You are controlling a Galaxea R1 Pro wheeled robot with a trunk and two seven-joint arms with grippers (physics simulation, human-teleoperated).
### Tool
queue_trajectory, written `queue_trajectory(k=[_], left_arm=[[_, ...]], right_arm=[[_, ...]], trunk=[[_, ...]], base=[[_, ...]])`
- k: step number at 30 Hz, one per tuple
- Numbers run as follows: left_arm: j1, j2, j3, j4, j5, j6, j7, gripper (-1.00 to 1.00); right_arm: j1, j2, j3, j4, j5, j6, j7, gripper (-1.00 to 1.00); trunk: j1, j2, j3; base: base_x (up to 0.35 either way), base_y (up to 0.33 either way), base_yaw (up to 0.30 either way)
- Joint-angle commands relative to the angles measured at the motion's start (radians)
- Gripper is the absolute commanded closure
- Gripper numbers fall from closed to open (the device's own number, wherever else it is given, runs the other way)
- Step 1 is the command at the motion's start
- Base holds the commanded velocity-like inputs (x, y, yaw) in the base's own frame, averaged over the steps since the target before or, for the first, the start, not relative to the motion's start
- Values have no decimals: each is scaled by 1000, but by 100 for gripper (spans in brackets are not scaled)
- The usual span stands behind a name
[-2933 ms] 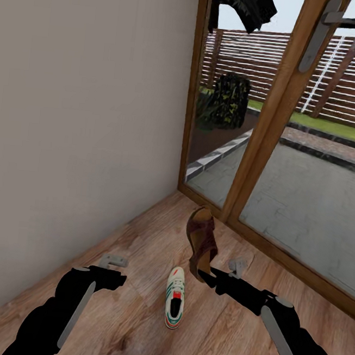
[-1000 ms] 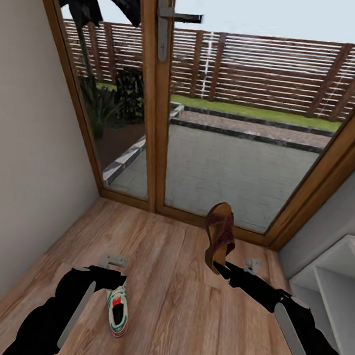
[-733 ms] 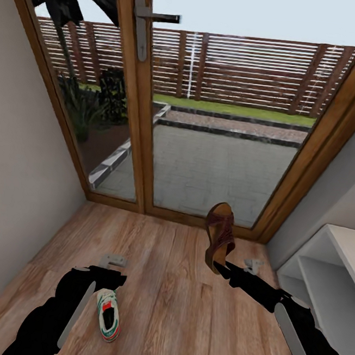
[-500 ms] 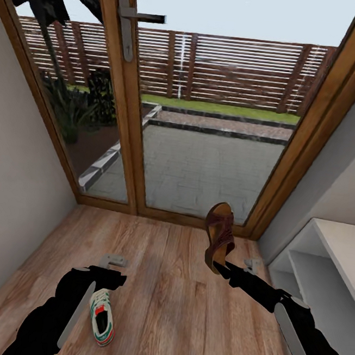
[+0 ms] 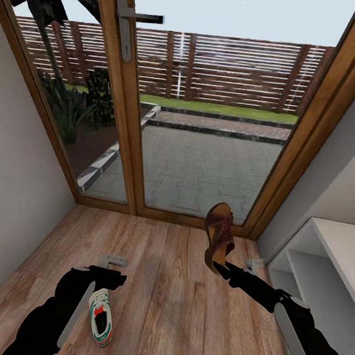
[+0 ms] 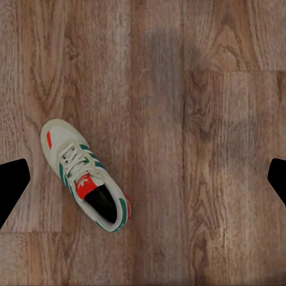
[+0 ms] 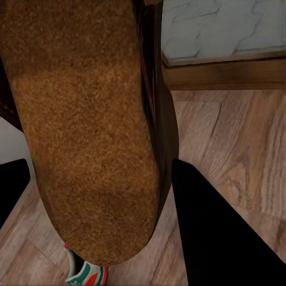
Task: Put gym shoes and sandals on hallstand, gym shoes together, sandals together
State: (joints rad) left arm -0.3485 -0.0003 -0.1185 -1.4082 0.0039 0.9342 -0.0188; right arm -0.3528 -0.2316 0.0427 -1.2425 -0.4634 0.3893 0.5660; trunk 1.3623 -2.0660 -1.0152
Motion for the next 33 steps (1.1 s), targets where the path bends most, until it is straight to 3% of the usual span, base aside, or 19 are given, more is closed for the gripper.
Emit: queue_trajectory(k=[1,6,8,12,13,14,16,19,23,33], left_arm=[[0,0,0,-1,0,0,0,-100],[4,0,8,-7,0,0,7,-100],[16,0,50,-9,0,-1,7,-100],[60,0,245,-15,0,-3,3,-100],[65,1,272,-17,0,-4,2,-100],[76,0,339,-22,0,-4,0,-100],[94,0,382,-25,0,-6,1,-100],[147,0,417,-27,-1,-9,3,-100],[208,-4,432,-27,-1,-28,6,-100],[227,-3,430,-20,2,-53,-3,-100]], right_arm=[[0,0,0,0,-2,2,0,100],[0,1,3,-1,12,2,-2,100],[0,2,4,-1,39,2,-3,100],[0,7,5,-1,149,3,-4,100],[0,7,5,-1,166,3,-4,100],[0,9,5,-2,210,3,-4,100],[0,11,5,-2,239,3,-4,100],[0,12,5,-2,260,3,-5,100],[0,12,6,-2,269,3,-6,100],[0,11,3,-2,275,3,-3,100]], trunk=[[0,0,0],[0,0,0],[0,0,0],[0,0,0],[0,0,0],[0,0,0],[0,0,0],[0,0,0],[0,0,0],[0,0,0]], base=[[0,0,0],[0,0,0],[0,0,0],[0,0,0],[0,0,0],[0,0,0],[0,0,0],[0,0,0],[0,0,0],[0,0,0]])
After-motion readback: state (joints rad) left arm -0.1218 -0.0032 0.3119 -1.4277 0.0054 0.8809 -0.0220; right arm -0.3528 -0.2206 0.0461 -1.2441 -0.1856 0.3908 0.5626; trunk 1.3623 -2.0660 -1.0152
